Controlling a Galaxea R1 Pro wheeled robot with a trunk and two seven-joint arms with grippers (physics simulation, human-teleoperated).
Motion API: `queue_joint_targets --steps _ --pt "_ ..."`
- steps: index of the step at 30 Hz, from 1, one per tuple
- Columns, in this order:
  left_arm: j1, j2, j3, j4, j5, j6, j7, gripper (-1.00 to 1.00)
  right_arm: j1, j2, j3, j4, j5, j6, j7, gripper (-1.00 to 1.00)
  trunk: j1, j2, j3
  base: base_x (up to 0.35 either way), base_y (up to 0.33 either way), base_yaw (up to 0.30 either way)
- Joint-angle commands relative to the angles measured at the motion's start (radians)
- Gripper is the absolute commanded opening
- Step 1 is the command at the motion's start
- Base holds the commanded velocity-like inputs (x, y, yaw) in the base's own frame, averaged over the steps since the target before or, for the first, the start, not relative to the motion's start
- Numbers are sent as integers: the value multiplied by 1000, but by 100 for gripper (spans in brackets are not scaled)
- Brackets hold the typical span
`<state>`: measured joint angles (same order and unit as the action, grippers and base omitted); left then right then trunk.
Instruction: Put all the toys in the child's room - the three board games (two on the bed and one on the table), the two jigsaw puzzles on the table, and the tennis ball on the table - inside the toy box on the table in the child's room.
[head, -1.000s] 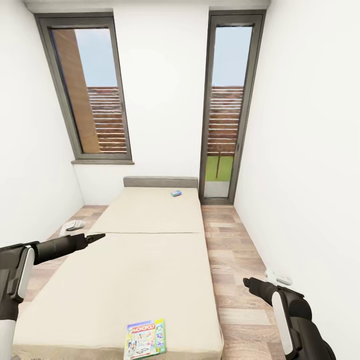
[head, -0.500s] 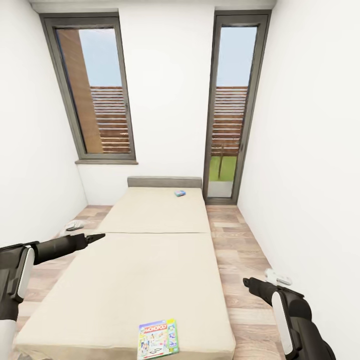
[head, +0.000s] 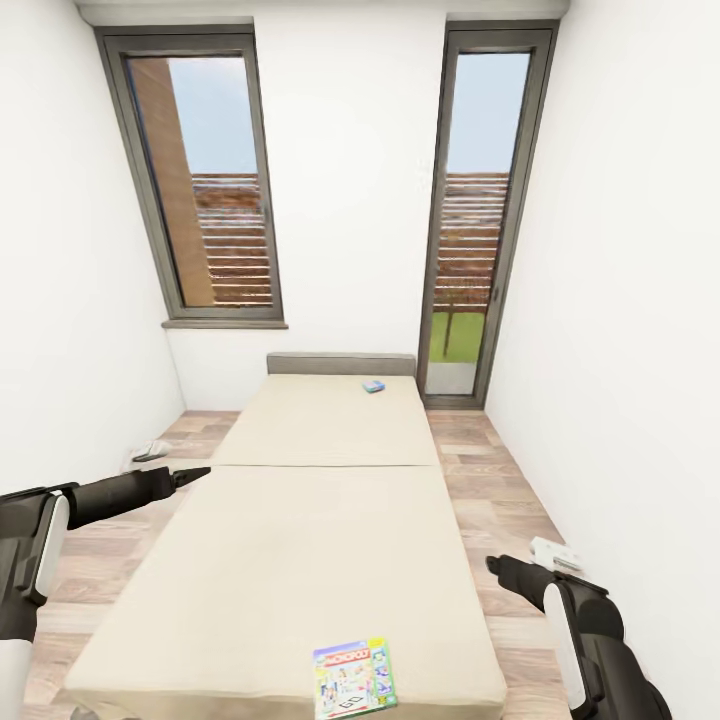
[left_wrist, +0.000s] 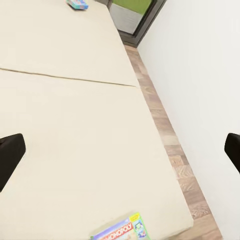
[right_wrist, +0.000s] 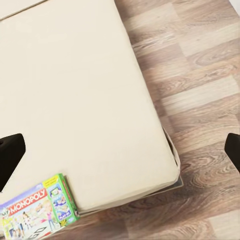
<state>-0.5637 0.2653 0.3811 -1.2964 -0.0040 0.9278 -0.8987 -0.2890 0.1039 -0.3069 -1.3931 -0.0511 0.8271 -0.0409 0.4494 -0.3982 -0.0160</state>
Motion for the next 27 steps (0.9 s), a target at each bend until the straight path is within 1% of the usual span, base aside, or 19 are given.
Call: queue_joint_targets --steps 1,11,20,27 --pt "-1 0 1 0 -1 7 -5 100 -1 1 -1 -1 -6 4 -4 100 1 -2 -2 0 252 0" --pt "-1 0 1 0 -1 6 -6 100 -1 1 -1 -1 -6 4 -5 100 1 -2 -2 0 202 0" --pt "-1 0 2 0 -1 7 -6 100 -1 1 -1 -1 -6 4 -3 100 1 -2 -2 -3 67 0" --pt "-1 0 2 0 -1 6 -5 100 -1 2 -1 -1 -6 4 -1 100 1 -2 -2 -51 87 0"
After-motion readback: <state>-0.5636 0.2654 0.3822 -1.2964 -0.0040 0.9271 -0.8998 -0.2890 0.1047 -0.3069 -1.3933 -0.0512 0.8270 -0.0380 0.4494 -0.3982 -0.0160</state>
